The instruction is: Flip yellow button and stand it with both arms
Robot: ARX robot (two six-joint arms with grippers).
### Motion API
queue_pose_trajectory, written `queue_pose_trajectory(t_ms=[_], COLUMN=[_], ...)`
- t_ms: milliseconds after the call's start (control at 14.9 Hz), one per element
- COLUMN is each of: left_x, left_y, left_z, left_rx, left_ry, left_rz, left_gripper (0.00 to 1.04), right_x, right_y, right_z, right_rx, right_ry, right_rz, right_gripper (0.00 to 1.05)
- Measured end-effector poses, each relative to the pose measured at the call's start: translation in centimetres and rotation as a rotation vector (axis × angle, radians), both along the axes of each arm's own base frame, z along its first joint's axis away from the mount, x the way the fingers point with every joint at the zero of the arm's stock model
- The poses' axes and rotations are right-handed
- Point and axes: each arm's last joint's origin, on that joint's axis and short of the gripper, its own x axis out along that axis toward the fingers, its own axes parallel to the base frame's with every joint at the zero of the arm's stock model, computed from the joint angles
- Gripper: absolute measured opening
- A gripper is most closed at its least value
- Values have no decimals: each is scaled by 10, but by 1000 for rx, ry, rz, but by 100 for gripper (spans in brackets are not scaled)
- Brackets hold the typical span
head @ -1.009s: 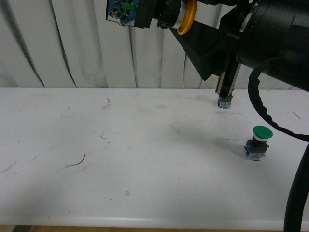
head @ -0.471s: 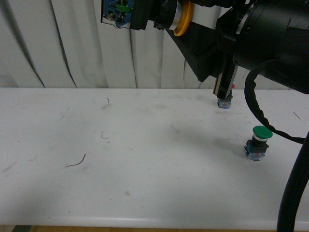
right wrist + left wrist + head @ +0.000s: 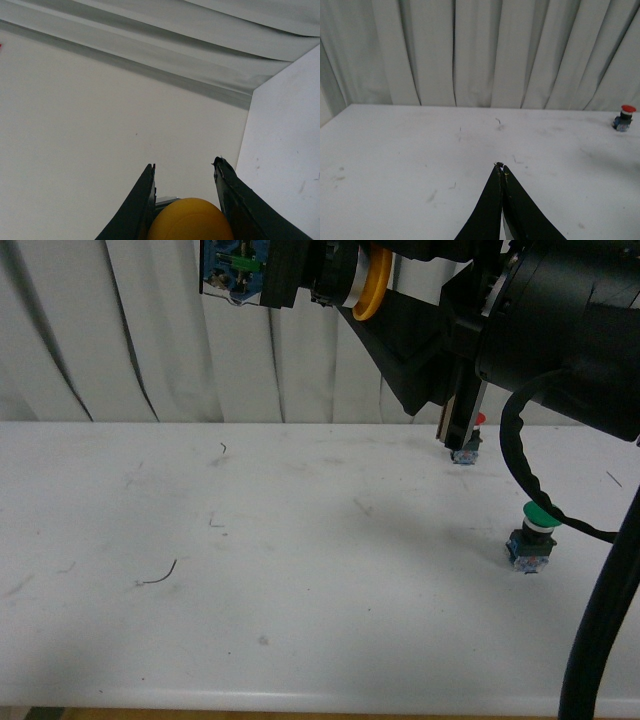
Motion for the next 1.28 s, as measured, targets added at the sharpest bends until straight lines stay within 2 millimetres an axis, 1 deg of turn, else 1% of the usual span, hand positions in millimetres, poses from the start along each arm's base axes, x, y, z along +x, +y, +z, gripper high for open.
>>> queue_pose_trajectory(t_ms=[135, 202, 336, 471, 538, 606, 673, 740, 875, 942, 1076, 1144, 1211, 1278], left_x=[0, 0, 0, 0, 0, 0, 0, 0, 0, 0, 0, 0, 0, 0], left_y=[0, 0, 0, 0, 0, 0, 0, 0, 0, 0, 0, 0, 0, 0], left_z=[0, 0, 0, 0, 0, 0, 0, 0, 0, 0, 0, 0, 0, 0], left_rx=[0, 0, 0, 0, 0, 1, 1, 1, 1, 1, 1, 1, 1, 1], left_ry=[-2, -4, -3, -3, -3, -3, -3, -3, -3, -3, -3, -3, -3, -3], left_rz=[1, 0, 0, 0, 0, 0, 0, 0, 0, 0, 0, 0, 0, 0], left_gripper=[2, 15, 35, 58, 75, 98, 98, 98, 98, 98, 98, 98, 98, 98], right_x=[-1, -1, -2, -4, -2, 17, 27, 28, 33, 40, 58, 72, 81, 86], right_y=[0, -1, -2, -7, -13, -34, -55, -59, -64, -68, -83, -94, -101, -104], right_z=[-1, 0, 1, 11, 20, 17, 17, 16, 15, 16, 11, 6, 2, 1], right_rx=[-4, -12, -38, -88, -193, -582, -854, -924, -1009, -1036, -1095, -1143, -1173, -1186], right_ry=[1, -11, -48, -159, -253, -301, -365, -374, -396, -401, -386, -374, -356, -350], right_rz=[-1, -5, -30, -104, -223, -528, -721, -761, -779, -789, -811, -817, -815, -815], right_gripper=[33, 33, 33, 33, 33, 33, 33, 33, 33, 33, 33, 33, 33, 33])
